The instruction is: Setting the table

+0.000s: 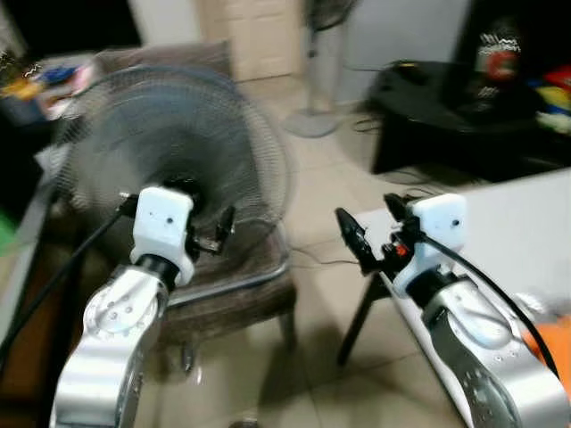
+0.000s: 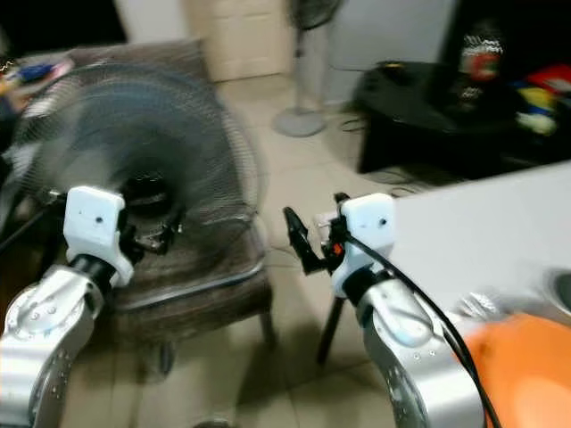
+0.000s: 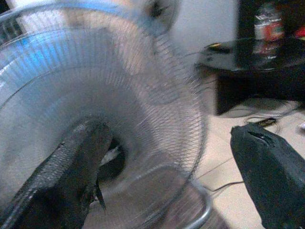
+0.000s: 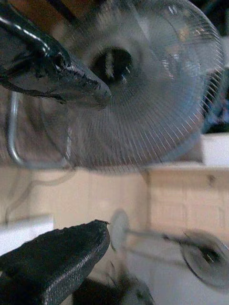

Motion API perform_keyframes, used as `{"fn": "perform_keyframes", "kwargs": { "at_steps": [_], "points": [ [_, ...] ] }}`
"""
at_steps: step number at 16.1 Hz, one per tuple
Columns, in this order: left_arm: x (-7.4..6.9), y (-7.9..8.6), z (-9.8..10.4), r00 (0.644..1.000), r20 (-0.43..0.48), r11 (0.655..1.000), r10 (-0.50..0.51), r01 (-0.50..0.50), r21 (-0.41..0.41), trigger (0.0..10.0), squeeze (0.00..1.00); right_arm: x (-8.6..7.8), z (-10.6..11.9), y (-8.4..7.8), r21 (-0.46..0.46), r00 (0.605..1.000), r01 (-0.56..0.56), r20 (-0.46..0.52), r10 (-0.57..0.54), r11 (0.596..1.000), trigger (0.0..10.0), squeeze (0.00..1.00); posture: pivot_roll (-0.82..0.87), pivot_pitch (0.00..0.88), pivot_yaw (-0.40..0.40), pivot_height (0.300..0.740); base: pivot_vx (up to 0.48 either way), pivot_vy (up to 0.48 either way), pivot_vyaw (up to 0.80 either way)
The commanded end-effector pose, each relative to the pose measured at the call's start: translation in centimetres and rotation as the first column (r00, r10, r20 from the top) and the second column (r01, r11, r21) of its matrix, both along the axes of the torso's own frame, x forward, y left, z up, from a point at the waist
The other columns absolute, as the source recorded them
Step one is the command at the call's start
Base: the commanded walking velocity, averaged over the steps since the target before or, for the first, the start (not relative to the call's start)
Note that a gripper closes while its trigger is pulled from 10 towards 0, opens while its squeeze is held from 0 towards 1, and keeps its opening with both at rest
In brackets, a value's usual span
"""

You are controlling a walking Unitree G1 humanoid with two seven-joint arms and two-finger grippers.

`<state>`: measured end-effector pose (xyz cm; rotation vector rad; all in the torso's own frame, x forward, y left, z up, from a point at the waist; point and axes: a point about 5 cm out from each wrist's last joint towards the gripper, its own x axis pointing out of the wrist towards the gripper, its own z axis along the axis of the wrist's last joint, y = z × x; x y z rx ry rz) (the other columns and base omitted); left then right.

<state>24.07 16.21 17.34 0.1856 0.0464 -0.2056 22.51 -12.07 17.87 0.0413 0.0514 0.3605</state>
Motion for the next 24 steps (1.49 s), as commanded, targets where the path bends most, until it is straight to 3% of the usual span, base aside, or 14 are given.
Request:
{"fn": "perform_keyframes", "kwargs": {
  "at_steps": [1, 4, 13, 20, 24],
  "points": [
    [0.0, 0.6, -0.3, 0.999, -0.01, 0.999, 0.038, -0.038, 0.006, 10.0, 0.0, -0.3, -0.3, -0.2, 0.024, 1.0, 0.007, -0.026, -0.006, 1.0, 10.0, 0.05, 0.1, 0.0, 0.033, 0.74, 0.0, 0.0, 0.8],
    [-0.4, 0.8, -0.9, 0.999, -0.037, 0.999, 0.016, -0.015, 0.039, 10.0, 0.0, -0.6, -1.0, -0.7, 0.033, 0.997, 0.043, -0.067, -0.041, 0.999, 10.0, 0.04, 0.1, 0.0, 0.039, 0.74, 0.0, 0.0, 0.8],
    [0.0, 0.7, -0.7, 0.999, -0.034, 1.0, -0.01, 0.01, 0.019, 10.0, 0.0, -0.6, -2.2, -1.5, 0.018, 0.992, 0.065, -0.113, -0.062, 0.998, 10.0, 0.01, 0.1, 0.0, 0.048, 0.74, 0.0, 0.0, 0.78],
    [0.5, 0.9, -0.4, 1.0, -0.024, 0.998, -0.011, 0.013, 0.057, 10.0, 0.0, 0.5, -3.4, -1.5, -0.001, 0.986, 0.085, -0.144, -0.084, 0.996, 10.0, 0.0, 0.12, 0.0, 0.028, 0.74, 0.0, 0.241, 0.0],
    [0.6, 0.9, -0.3, 1.0, -0.021, 0.998, -0.008, 0.009, 0.059, 10.0, 0.0, 0.9, -3.9, -1.6, -0.082, 0.99, 0.059, -0.124, -0.069, 0.995, 10.0, 0.0, 0.13, 0.0, 0.029, 0.74, 0.0, 0.363, 0.0]
  ]
}}
